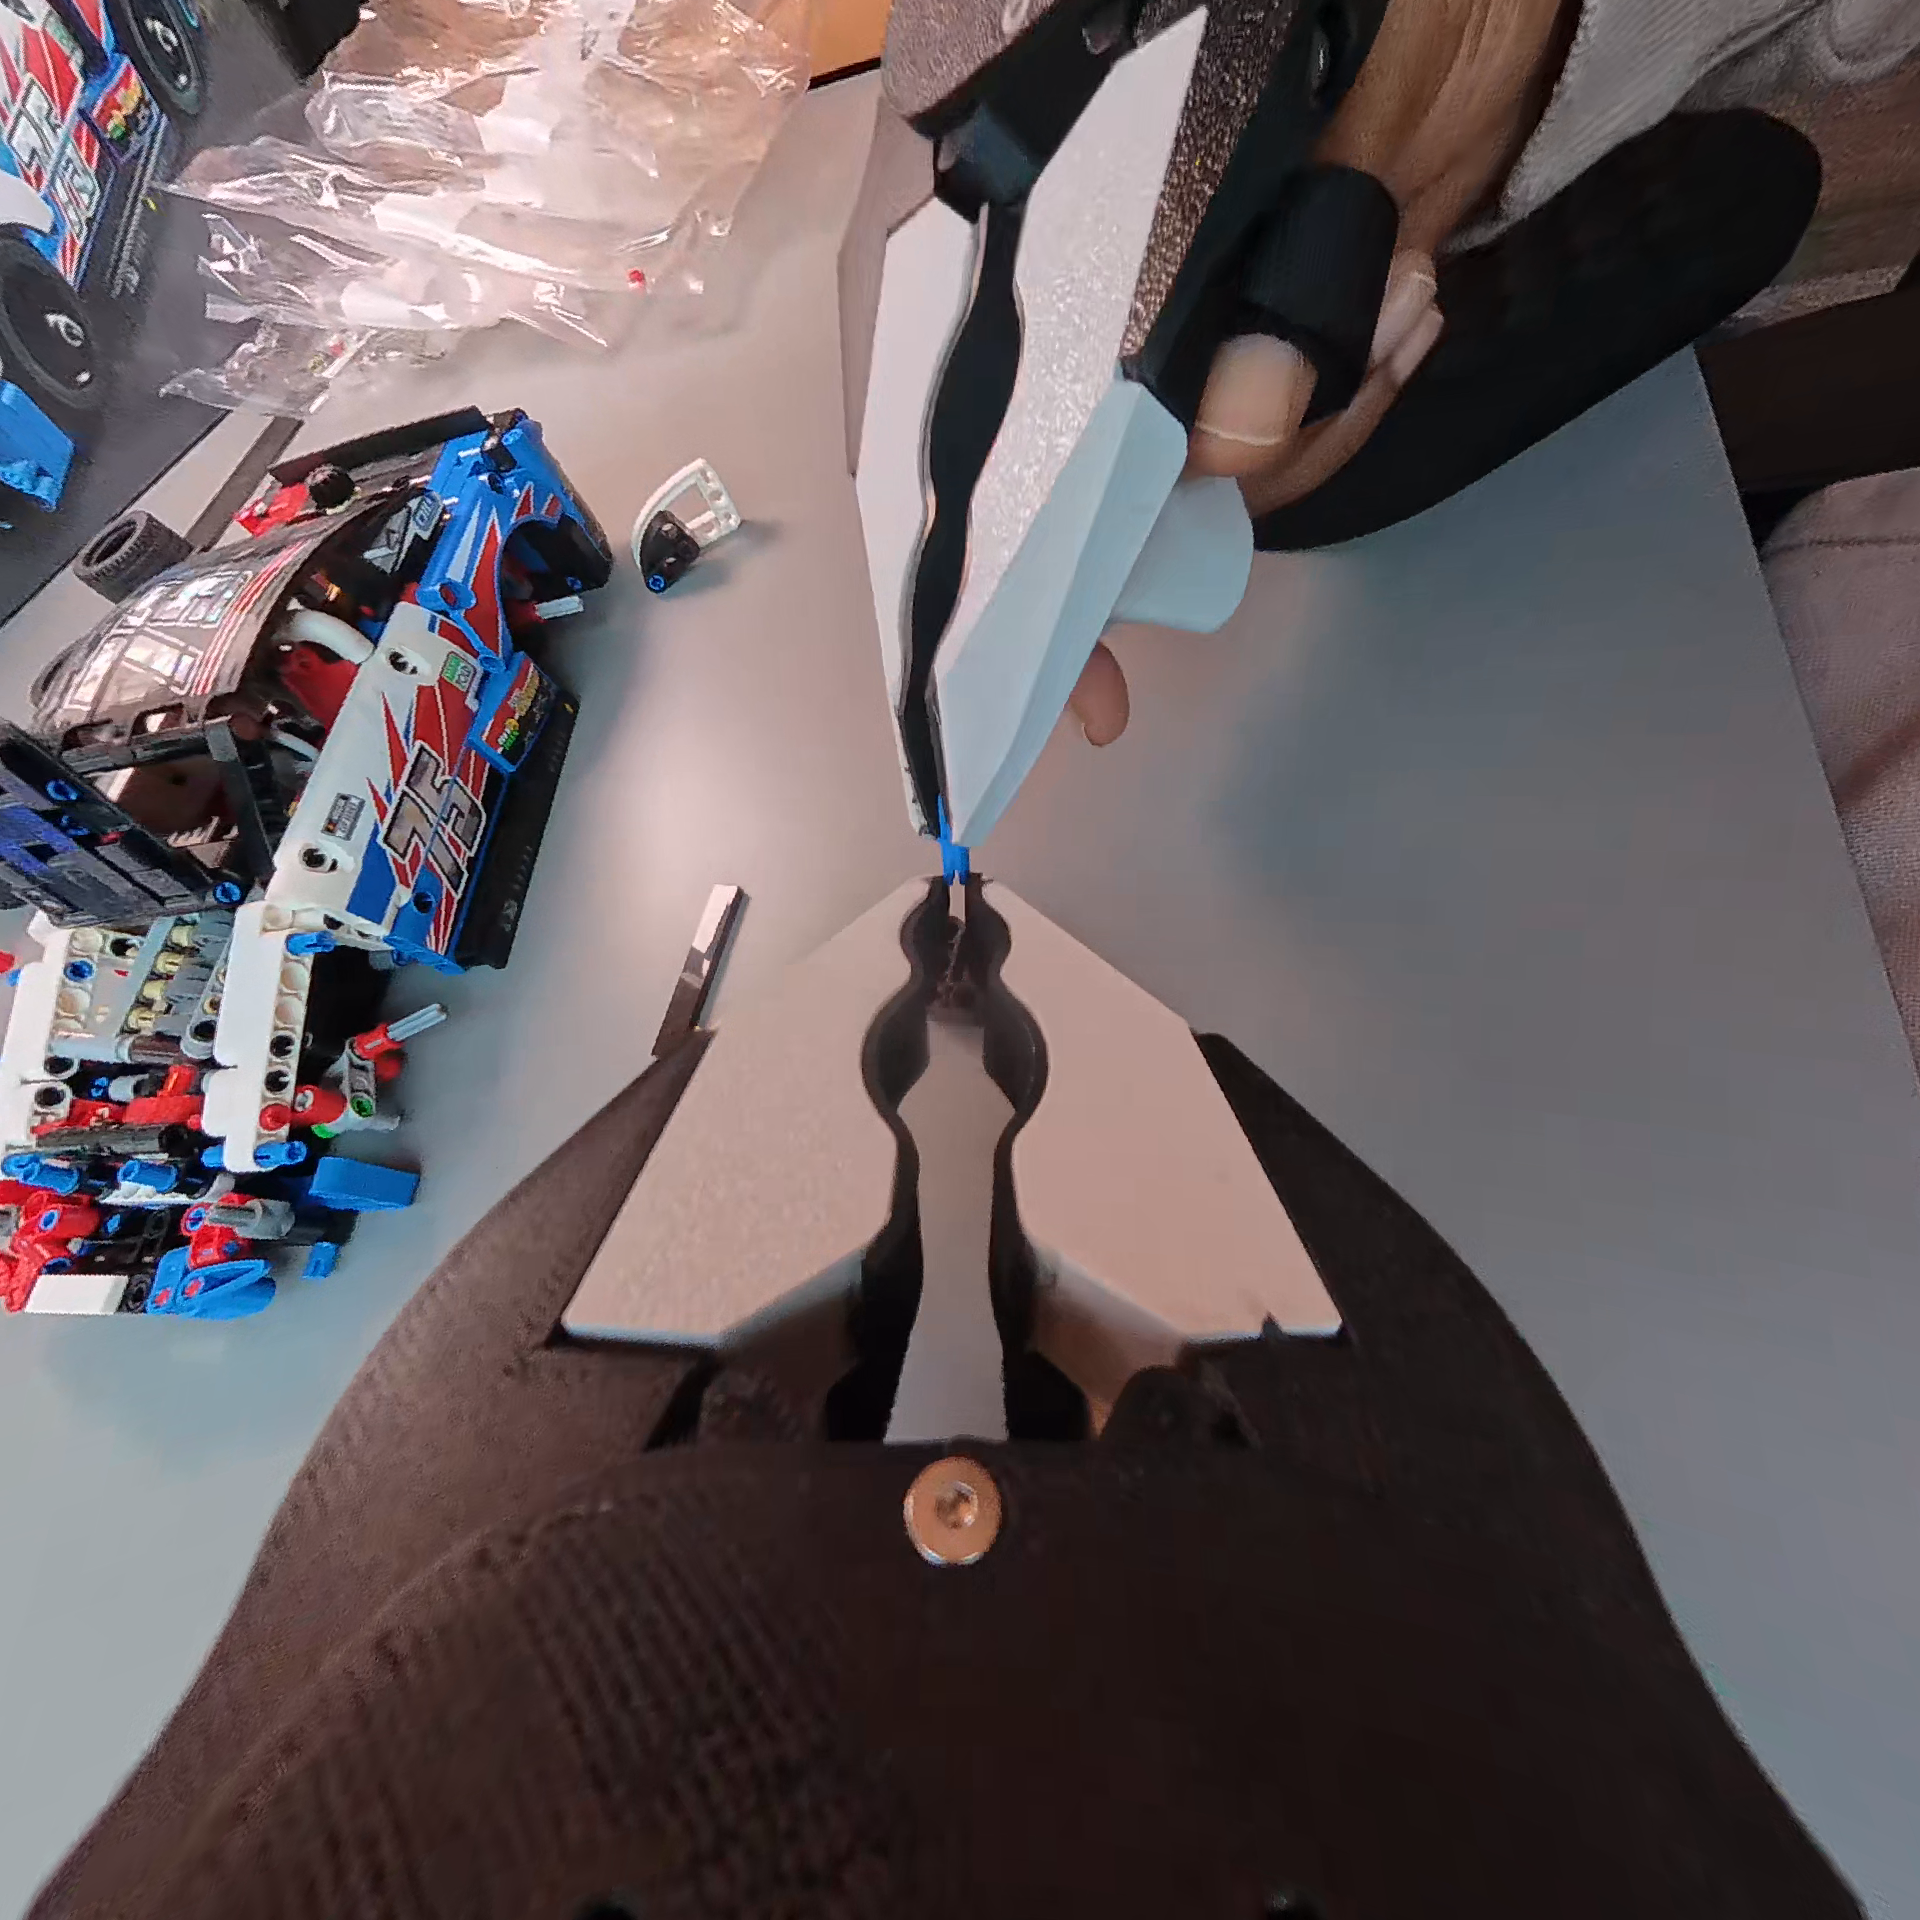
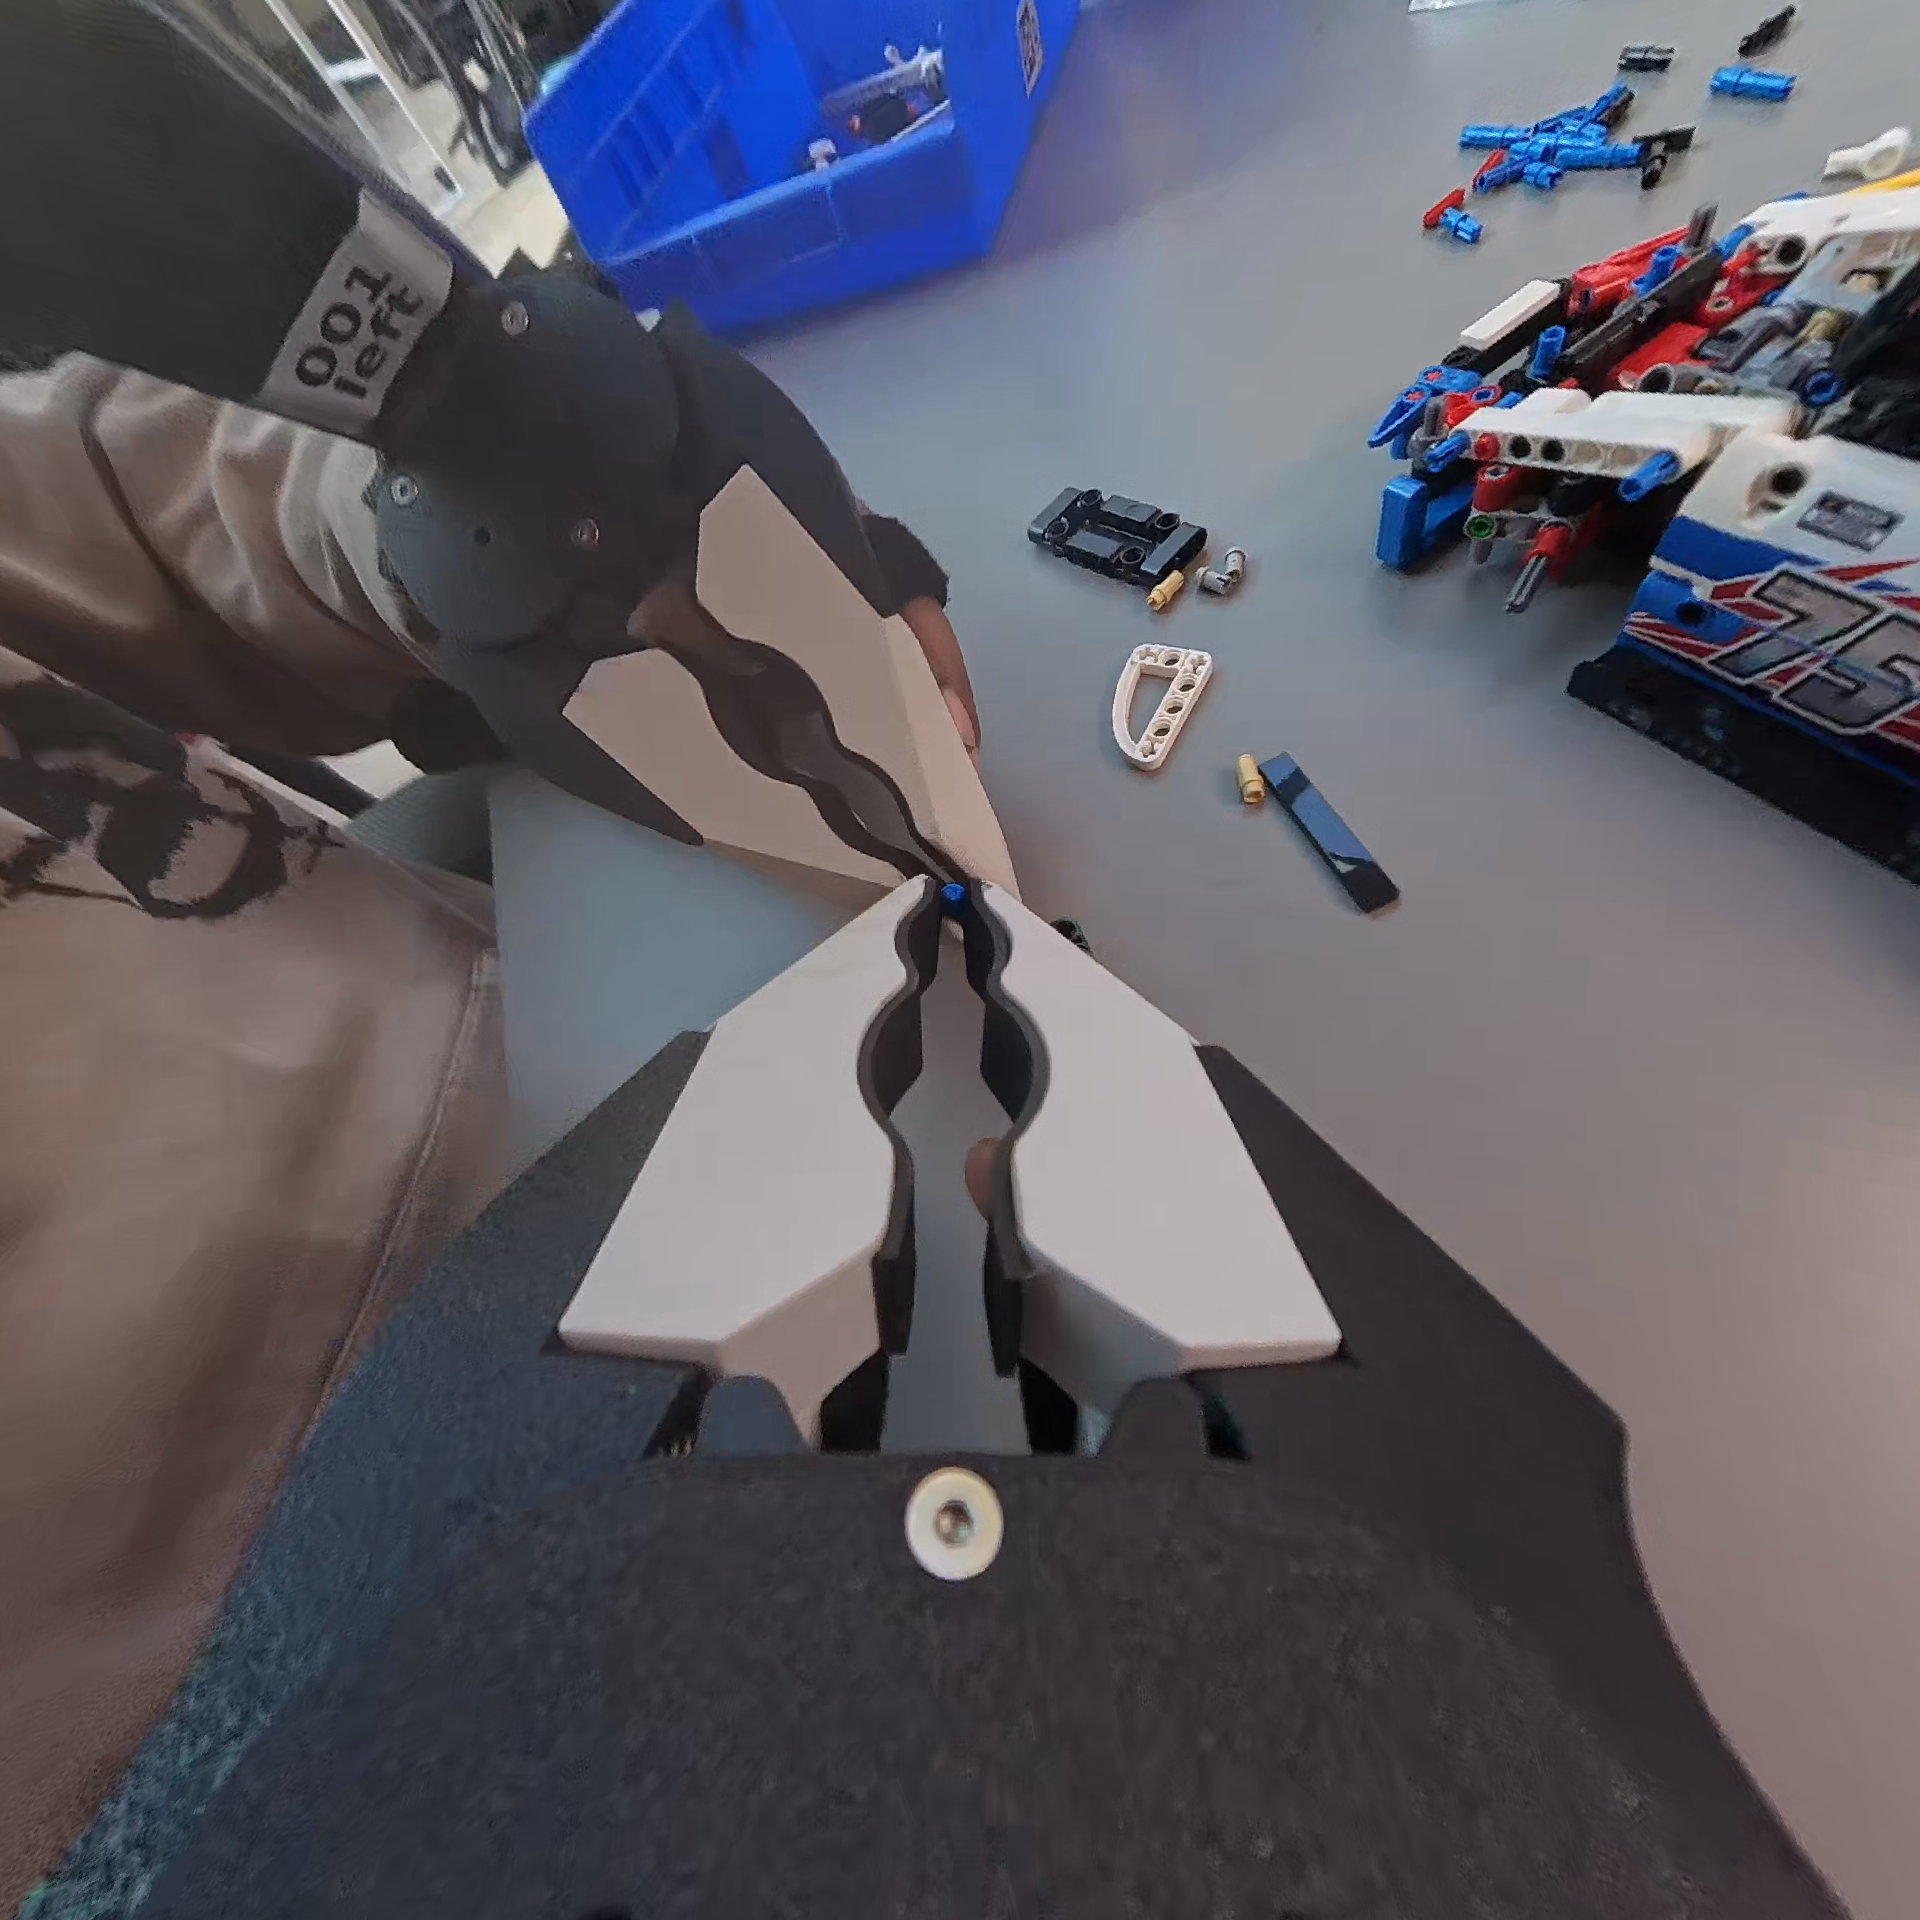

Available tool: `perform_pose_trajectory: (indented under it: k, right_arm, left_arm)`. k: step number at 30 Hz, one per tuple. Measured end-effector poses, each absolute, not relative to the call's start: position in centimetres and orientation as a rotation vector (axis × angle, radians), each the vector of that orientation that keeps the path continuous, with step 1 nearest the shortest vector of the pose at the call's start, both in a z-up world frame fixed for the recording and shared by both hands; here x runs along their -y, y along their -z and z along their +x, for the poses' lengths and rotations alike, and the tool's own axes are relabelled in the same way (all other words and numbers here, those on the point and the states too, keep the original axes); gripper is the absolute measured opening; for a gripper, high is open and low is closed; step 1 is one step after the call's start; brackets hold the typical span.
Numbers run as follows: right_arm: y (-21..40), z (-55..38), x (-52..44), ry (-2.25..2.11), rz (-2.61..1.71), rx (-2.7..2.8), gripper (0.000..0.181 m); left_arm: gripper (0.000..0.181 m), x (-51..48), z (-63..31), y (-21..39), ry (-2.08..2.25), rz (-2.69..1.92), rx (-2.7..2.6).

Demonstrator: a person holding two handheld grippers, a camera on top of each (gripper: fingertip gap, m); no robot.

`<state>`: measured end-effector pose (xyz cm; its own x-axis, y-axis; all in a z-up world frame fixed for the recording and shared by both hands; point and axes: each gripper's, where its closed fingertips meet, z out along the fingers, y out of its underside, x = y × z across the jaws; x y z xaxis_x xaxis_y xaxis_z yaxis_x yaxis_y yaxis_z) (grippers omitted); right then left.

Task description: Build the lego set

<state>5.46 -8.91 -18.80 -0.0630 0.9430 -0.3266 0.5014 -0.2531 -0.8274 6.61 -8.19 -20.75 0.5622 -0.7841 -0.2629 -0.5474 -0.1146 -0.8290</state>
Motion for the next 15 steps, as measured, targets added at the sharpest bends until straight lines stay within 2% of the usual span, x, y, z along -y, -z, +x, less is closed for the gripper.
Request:
perform_pose_trajectory:
  k: [10, 13, 15]
  right_arm:
    - [19.9, 5.4, 8.9, -0.876, -1.606, 1.901, 0.001]
    - [20.7, 5.6, 8.0, -0.757, -1.668, 2.023, 0.001]
    - [21.3, 5.6, 7.1, -0.624, -1.691, 2.1, 0.001]
  left_arm:
    - [0.0, 8.2, 6.2, 21.8, 0.319, -1.851, -1.118]
    - [0.026, 7.6, 5.0, 22.8, 0.311, -1.934, -1.109]
    - [0.031, 7.8, 4.9, 23.5, 0.344, -1.972, -1.119]
